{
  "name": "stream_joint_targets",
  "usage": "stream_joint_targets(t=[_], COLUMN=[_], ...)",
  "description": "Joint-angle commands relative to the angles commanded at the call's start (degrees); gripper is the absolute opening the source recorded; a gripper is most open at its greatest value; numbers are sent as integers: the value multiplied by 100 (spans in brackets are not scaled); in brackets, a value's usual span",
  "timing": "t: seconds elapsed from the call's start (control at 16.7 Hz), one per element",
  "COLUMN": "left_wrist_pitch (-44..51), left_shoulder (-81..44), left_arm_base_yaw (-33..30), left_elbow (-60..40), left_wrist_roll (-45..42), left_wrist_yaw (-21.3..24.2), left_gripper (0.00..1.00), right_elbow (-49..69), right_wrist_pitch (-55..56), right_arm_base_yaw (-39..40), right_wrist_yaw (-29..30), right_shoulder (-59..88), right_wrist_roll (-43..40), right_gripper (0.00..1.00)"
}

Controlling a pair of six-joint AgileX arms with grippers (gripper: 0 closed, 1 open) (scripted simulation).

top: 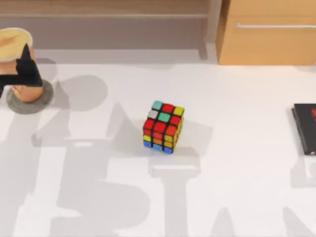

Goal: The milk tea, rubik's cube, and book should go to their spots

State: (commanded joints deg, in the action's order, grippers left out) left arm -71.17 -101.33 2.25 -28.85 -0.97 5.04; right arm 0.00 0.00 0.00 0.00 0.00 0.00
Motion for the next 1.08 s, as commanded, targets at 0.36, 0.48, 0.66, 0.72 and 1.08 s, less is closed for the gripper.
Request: stream_joint_targets(t=[0.36, 0.48, 0.66, 0.72, 1.08], left_wrist_pitch=[1962, 3106, 5197, 5964, 10673], left_shoulder=[-60, -233, -621, -778, -1890], left_arm_base_yaw=[-609, -949, -1520, -1718, -2857], left_elbow=[-1830, -2761, -4279, -4794, -7642], left_wrist_roll=[-191, -208, -145, -97, 453], left_wrist_yaw=[60, 81, 90, 85, -48], left_gripper=[100, 100, 100, 100, 100], right_elbow=[0, 0, 0, 0, 0], right_wrist_pitch=[0, 0, 0, 0, 0], right_arm_base_yaw=[0, 0, 0, 0, 0], right_wrist_yaw=[0, 0, 0, 0, 0], right_shoulder=[0, 0, 0, 0, 0], right_wrist_roll=[0, 0, 0, 0, 0], right_gripper=[100, 100, 100, 100, 100])
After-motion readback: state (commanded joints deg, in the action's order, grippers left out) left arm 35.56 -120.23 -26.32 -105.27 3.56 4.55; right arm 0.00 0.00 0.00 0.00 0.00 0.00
